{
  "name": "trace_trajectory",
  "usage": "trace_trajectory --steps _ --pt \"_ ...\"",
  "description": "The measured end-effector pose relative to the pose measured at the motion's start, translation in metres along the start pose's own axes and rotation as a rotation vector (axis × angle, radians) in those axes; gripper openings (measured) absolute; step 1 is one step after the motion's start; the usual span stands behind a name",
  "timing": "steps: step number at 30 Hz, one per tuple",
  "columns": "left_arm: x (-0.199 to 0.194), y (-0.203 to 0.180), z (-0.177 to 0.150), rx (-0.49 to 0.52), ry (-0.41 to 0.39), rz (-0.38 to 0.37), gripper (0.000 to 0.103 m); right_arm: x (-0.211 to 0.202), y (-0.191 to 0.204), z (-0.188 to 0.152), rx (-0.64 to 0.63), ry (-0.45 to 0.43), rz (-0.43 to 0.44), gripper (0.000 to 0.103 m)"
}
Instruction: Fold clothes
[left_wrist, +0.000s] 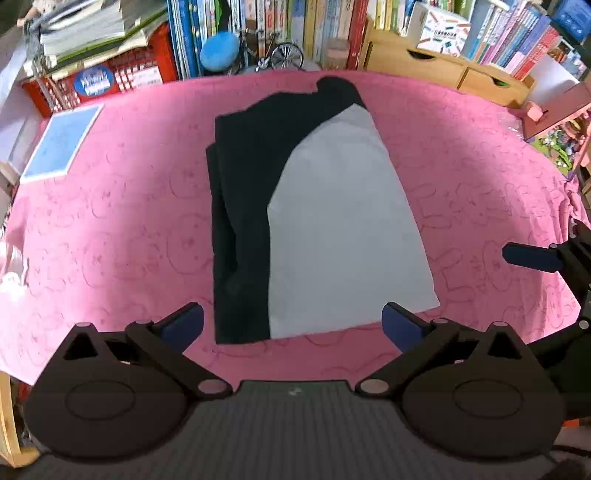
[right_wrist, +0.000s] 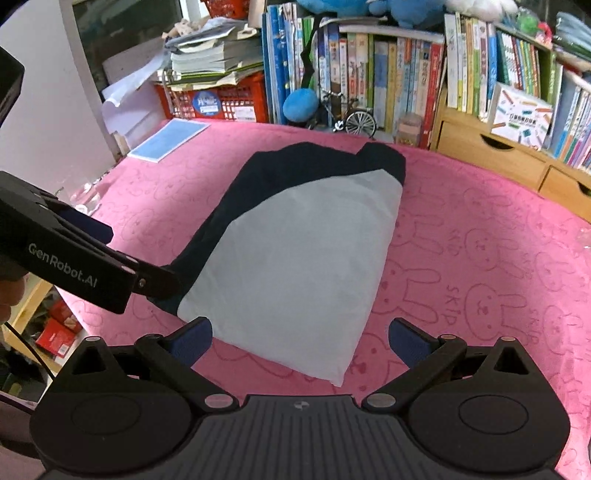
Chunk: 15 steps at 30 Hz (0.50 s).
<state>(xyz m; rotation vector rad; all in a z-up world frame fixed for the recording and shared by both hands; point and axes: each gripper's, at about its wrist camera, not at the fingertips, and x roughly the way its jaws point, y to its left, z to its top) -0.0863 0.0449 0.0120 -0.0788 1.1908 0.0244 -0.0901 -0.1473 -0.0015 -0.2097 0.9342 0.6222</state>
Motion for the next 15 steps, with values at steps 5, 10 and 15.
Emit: trace_trajectory --steps 5,10,15 --pt "0.005 -0.007 -0.001 -0.050 0.008 0.009 0.103 0.009 -0.014 -0.004 0.017 0.030 0.040 0.103" --pt "0.004 -0.011 -0.001 -0.086 0.001 0.046 0.103 0.015 -0.022 -0.007 0.026 0.048 0.072 0.103" --pt "0.004 -0.017 0.000 -0.092 0.007 0.075 0.103 0.017 -0.028 -0.007 0.025 0.045 0.098 0.103"
